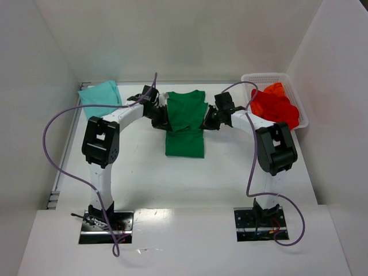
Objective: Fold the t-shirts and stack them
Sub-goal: Fold the folded rectangular tshirt in 1/3 of the way
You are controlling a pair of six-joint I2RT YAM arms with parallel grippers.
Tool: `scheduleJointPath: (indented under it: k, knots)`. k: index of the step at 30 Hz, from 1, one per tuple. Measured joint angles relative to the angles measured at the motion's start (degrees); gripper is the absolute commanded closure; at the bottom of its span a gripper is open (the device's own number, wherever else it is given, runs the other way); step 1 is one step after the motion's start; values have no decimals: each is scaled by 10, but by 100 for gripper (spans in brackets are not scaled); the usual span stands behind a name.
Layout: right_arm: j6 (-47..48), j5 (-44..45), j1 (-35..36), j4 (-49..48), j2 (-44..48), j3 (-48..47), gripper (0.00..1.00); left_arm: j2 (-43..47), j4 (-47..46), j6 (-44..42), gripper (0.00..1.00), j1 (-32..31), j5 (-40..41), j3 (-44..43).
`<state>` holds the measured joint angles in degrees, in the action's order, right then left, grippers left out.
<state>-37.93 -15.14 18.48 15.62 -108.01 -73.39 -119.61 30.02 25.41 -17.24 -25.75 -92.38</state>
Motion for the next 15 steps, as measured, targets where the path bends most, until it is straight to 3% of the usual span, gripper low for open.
scheduleJointPath:
  k: [1,6,9,15]
  knots:
    - [0,-1,0,0,-4,-1,96,-3,1,0,86,2,-1,0]
    - [1,-3,0,-3,-27,-6,57,-20,2,-7,44,7,-1,-13]
    - [6,-1,-1,-7,-29,-6,56,-23,2,-14,33,11,-1,-19]
    - [8,12,-11,-26,-29,-19,56,-23,3,-30,20,26,1,-55]
